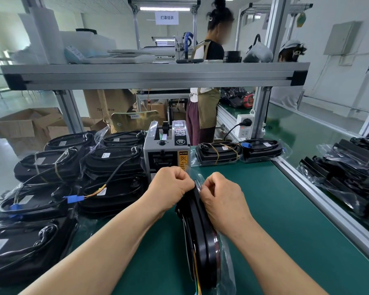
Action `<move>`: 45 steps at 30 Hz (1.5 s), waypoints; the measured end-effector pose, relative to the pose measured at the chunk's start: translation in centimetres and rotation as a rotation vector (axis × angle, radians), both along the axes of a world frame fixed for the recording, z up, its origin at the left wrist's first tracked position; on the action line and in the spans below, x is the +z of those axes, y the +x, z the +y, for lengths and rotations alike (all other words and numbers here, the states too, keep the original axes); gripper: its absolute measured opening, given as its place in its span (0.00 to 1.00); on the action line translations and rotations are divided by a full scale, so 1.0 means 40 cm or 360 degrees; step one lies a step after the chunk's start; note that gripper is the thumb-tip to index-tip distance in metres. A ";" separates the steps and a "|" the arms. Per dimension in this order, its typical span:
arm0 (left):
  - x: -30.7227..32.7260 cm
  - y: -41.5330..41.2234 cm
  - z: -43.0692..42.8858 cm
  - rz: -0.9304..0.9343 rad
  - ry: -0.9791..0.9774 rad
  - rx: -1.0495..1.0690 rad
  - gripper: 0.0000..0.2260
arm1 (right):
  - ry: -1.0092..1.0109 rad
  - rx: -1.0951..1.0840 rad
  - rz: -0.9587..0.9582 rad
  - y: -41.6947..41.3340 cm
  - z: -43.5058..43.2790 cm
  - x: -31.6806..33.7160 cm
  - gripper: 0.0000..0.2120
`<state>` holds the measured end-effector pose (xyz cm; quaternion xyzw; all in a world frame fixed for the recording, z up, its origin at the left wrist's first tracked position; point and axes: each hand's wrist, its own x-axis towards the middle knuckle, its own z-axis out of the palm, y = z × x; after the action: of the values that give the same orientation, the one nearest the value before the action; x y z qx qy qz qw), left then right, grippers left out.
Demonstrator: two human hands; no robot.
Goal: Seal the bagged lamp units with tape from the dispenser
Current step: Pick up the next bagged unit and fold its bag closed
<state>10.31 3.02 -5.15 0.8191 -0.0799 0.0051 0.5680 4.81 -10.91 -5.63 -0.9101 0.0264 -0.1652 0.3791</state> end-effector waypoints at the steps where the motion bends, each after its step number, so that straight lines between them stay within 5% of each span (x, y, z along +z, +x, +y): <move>1: -0.003 -0.002 -0.002 -0.0002 -0.0013 0.0013 0.06 | 0.0004 0.0000 0.0001 0.000 -0.001 0.000 0.08; 10: -0.008 0.002 -0.021 0.0078 -0.0149 0.0079 0.02 | 0.0053 0.0023 0.0001 -0.003 -0.007 0.003 0.08; 38: 0.029 -0.001 0.028 0.0558 -0.0424 -0.0352 0.11 | 0.0067 0.0011 0.0007 -0.006 -0.006 0.004 0.07; 45: 0.034 0.009 -0.004 0.0599 -0.0425 -0.0141 0.07 | 0.0066 0.0021 0.0014 -0.009 -0.002 0.007 0.08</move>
<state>10.68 2.86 -3.78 0.7190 -0.0070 -0.1620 0.6759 4.45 -11.00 -5.36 -0.9029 0.0254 -0.1582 0.3988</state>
